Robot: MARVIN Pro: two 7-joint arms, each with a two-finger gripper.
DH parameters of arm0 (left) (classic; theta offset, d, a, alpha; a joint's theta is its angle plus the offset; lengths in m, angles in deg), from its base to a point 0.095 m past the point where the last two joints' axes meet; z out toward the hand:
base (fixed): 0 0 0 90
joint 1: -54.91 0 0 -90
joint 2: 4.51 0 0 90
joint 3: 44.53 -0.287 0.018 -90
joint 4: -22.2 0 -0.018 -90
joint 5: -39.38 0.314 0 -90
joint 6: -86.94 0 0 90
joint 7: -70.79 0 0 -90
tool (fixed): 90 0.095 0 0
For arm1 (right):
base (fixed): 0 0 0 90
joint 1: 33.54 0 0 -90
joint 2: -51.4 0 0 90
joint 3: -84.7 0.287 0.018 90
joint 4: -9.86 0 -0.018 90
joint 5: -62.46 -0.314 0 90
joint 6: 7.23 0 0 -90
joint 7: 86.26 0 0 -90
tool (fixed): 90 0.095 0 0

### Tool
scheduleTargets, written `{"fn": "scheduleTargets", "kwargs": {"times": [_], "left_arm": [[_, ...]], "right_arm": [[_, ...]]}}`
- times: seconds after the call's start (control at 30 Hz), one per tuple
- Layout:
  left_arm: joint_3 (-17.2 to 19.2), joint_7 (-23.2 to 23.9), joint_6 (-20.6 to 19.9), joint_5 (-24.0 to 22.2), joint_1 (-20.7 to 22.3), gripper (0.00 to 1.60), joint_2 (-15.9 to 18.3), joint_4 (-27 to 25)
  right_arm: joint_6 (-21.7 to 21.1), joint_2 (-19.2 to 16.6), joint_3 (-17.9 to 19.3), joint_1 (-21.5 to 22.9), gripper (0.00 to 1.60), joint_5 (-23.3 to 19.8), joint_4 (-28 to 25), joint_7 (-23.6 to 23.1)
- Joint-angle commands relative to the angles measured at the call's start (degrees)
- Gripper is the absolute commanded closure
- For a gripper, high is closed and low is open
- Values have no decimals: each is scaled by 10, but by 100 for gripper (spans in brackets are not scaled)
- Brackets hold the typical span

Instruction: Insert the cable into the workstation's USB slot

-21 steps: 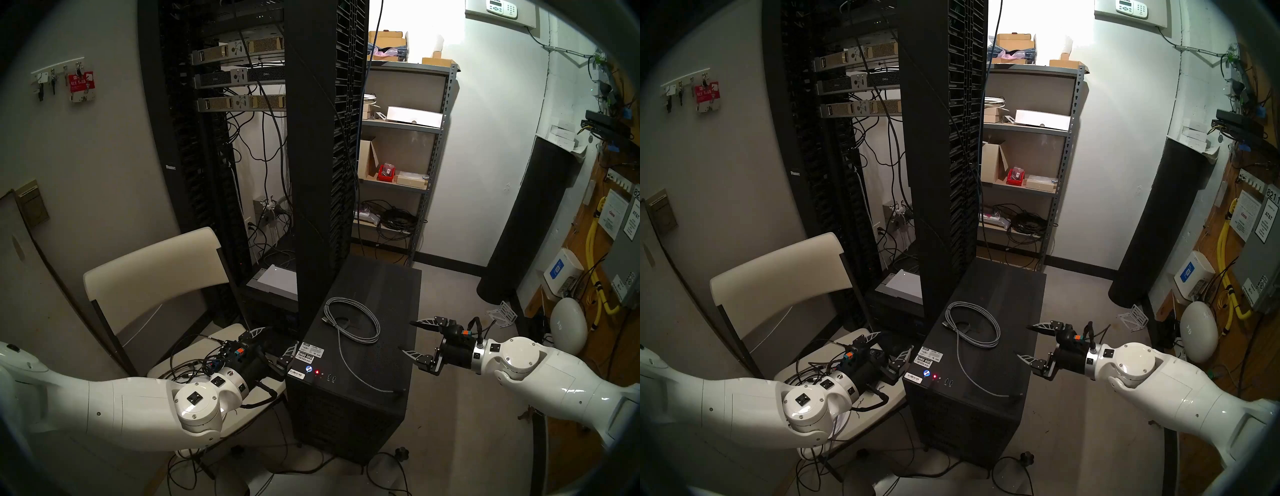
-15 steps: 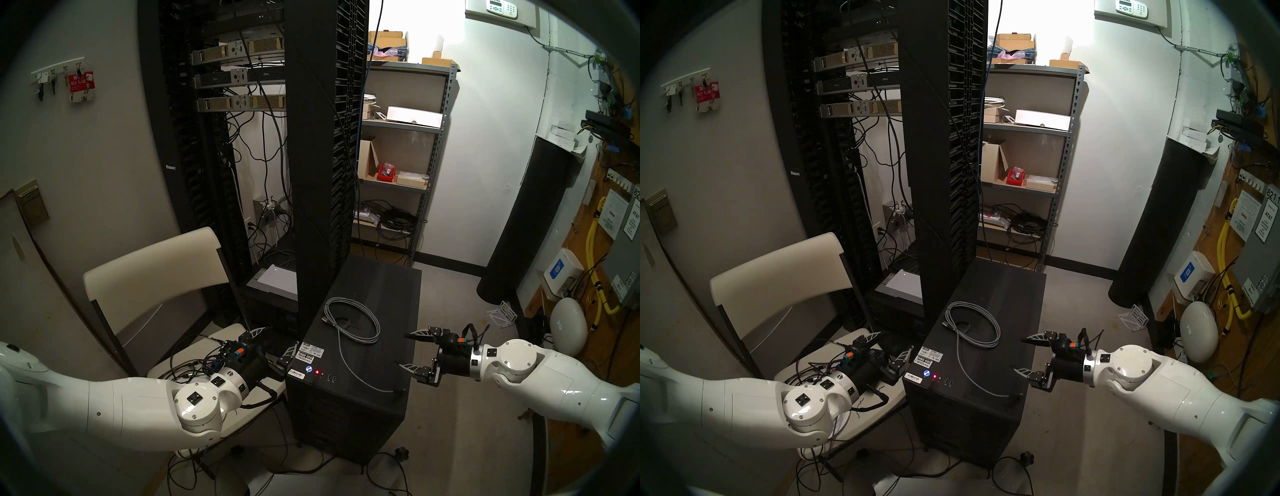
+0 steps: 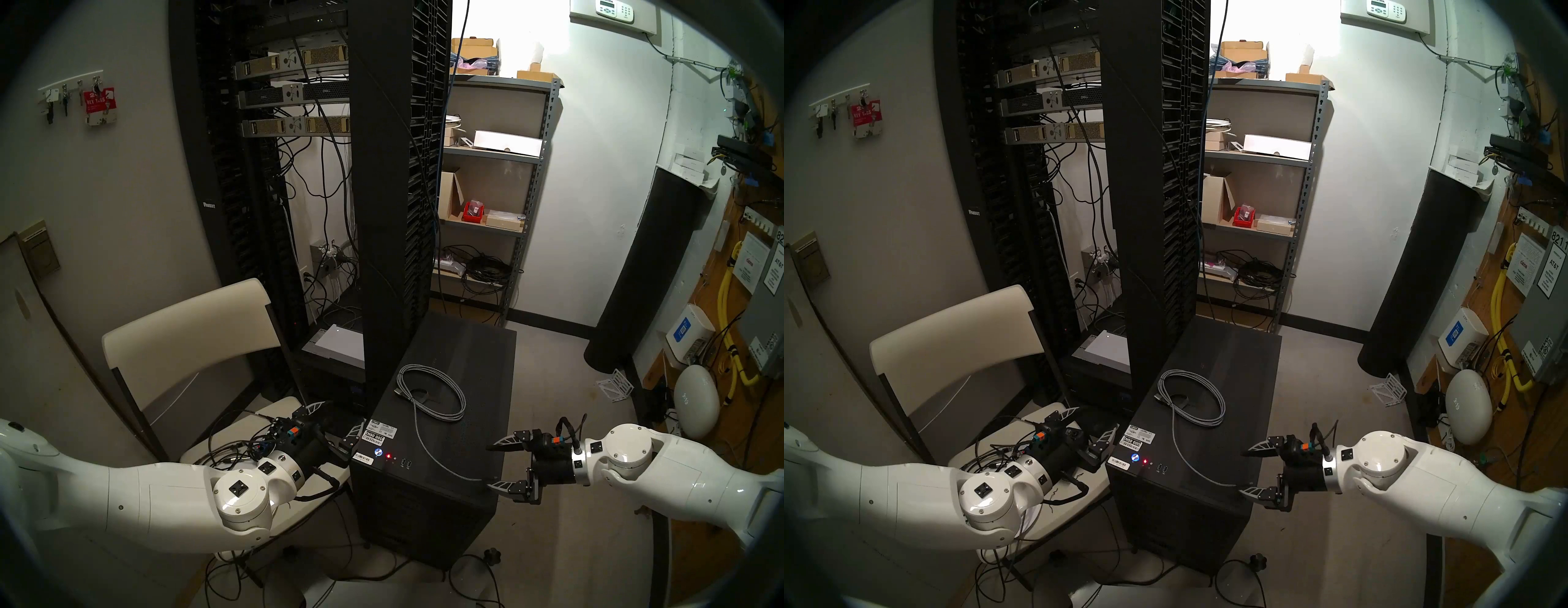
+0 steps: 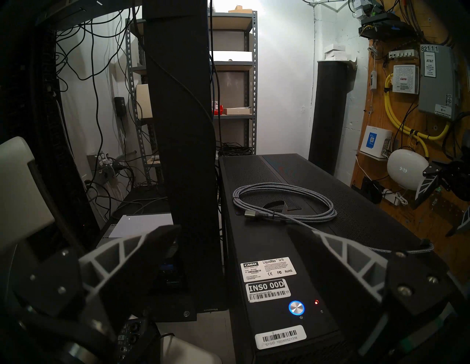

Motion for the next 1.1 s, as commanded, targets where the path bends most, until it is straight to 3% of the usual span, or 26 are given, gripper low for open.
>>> {"fn": "scheduleTargets", "kwargs": {"times": [0.0, 0.13, 0.2, 0.4, 0.43, 0.47, 0.5, 0.53, 0.57, 0.73, 0.77, 0.8, 1.07], "left_arm": [[5, -1, 1, -1, 5, 0, 0, -1], [5, -1, 1, -1, 5, 0, 0, -1], [5, -1, 1, -1, 5, 0, 0, -1], [5, -1, 1, -1, 5, 0, 0, -1], [5, -1, 1, -1, 5, 0, 0, -1], [5, -1, 1, -1, 5, 0, 0, -1], [5, -1, 1, -1, 5, 0, 0, -1], [5, -1, 1, -1, 5, 0, 0, -1], [5, -1, 1, -1, 5, 0, 0, -1], [5, -1, 1, -1, 5, 0, 0, -1], [5, -1, 1, -1, 5, 0, 0, -1], [5, -1, 1, -1, 5, 0, 0, -1], [5, -1, 1, -1, 5, 0, 0, -1]], "right_arm": [[-2, -12, 2, 2, 11, -6, -11, -14], [-6, -13, -1, 3, 17, -10, -7, -35], [-6, -9, -2, 2, 28, -8, -2, -37], [-15, 4, -8, 6, 41, 9, 12, -30], [-19, 4, -8, 5, 67, 13, 10, -24], [-19, 5, -8, 5, 81, 13, 10, -25], [-22, 5, -9, 7, 80, 16, 10, -26], [-22, 6, -8, 7, 70, 18, 12, -26], [-27, 8, -9, 8, 46, 22, 13, -24], [-27, 13, -9, 10, 40, 28, 19, -26], [-29, 15, -9, 11, 16, 31, 20, -28], [-32, 15, -8, 10, 5, 33, 19, -25], [-31, 22, -5, 11, 18, 38, 31, -24]]}}
